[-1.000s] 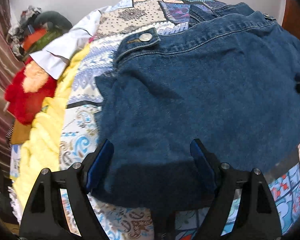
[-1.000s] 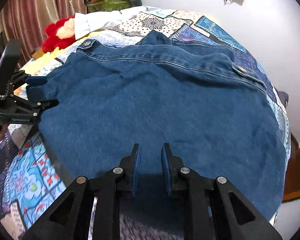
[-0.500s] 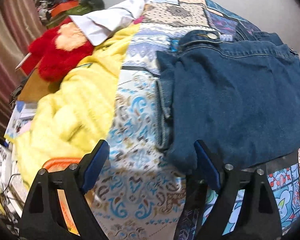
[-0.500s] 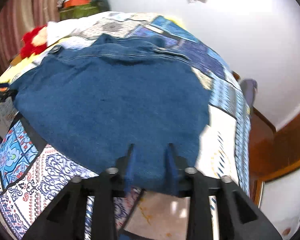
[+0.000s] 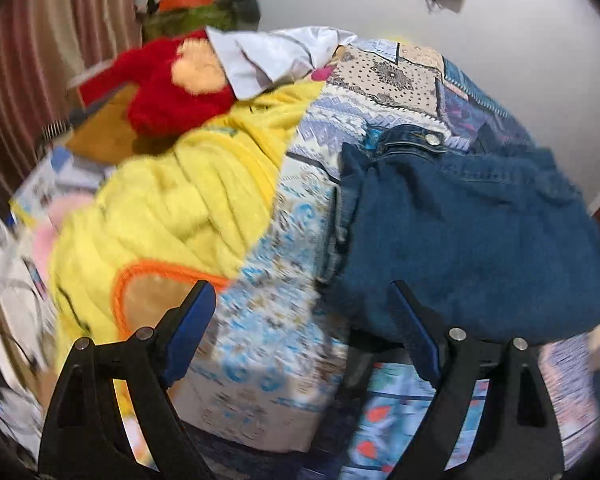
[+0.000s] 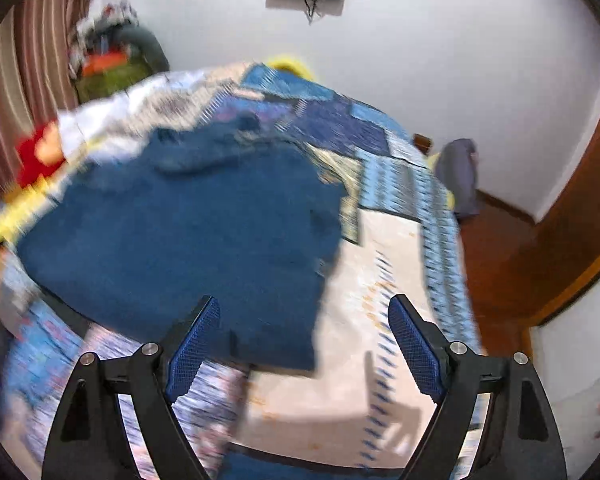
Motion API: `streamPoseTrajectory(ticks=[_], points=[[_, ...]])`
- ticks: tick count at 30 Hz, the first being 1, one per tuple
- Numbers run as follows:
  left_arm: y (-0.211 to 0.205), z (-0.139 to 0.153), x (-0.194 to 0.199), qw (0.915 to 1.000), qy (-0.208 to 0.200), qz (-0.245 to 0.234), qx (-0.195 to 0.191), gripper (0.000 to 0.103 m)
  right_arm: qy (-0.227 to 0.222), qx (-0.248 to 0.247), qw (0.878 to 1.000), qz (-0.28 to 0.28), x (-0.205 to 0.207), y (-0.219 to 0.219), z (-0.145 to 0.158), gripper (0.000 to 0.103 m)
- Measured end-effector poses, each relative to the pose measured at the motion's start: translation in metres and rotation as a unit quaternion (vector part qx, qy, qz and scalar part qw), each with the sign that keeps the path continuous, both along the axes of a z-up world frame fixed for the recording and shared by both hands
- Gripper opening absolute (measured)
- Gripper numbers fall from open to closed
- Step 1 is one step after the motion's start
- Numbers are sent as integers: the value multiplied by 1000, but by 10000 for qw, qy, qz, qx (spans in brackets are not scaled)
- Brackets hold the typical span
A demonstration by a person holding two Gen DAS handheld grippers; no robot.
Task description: Fold large clothes
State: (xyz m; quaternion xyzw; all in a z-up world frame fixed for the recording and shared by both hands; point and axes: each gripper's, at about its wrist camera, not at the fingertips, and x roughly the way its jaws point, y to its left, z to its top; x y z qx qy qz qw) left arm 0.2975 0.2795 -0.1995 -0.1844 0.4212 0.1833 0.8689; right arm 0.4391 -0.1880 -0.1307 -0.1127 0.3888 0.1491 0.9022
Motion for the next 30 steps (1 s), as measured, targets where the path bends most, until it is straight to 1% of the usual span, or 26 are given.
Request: streamPoseTrajectory(ticks=[3,4,5,7,9,10,11,13,14,17,18,19,20,22,24,26,28,29,30], points=[[-6,-7,4,9978,46,59,-666,88,157,564,9981,188,3,20,10,86],[-8,-10,7,9965,39,63,-836,88,235,717,9969,245,5,28,11,86],[-11,-15,9,9933,33,40,-1150,88,345,875,9951,298,8,36,10,86],[-17,-27,16,9844,45,-29,-1756,88,586,1097,9914,400,11,52,3,86],[-24,-39,23,9769,113,-53,-2132,88,826,1097,9893,494,15,70,-10,86],[-26,-43,27,9746,141,-76,-2235,88,971,998,9887,562,18,81,-20,86],[-29,-51,34,9697,186,-122,-2432,88,1082,913,9880,616,19,88,-28,86],[-32,-60,41,9630,179,-171,-2685,88,1363,764,9855,659,25,98,-47,87],[-33,-67,46,9589,166,-180,-2827,88,1401,717,9855,631,26,100,-53,87],[-32,-79,58,9538,40,-157,-3000,88,1294,721,9863,733,25,102,-58,92],[-31,-81,64,9538,-16,-135,-3001,88,1297,718,9860,763,25,102,-58,92],[-31,-81,66,9559,-41,-91,-2934,86,1300,715,9858,782,25,102,-59,92],[-31,-78,71,9615,-104,11,-2748,86,1299,714,9856,814,26,102,-60,92],[-31,-74,79,9661,-207,64,-2573,86,1293,717,9852,865,26,101,-60,93],[-30,-78,89,9643,-263,212,-2627,86,1295,745,9846,903,26,99,-60,93],[-26,-92,99,9587,-251,404,-2804,85,1312,785,9841,904,26,98,-59,93],[-25,-93,102,9561,-334,585,-2853,83,1327,832,9836,890,26,98,-59,93],[-26,-91,101,9564,-378,694,-2813,78,1331,848,9835,880,27,97,-59,93],[-26,-90,101,9579,-372,753,-2746,76,1332,854,9836,869,26,97,-58,93]])
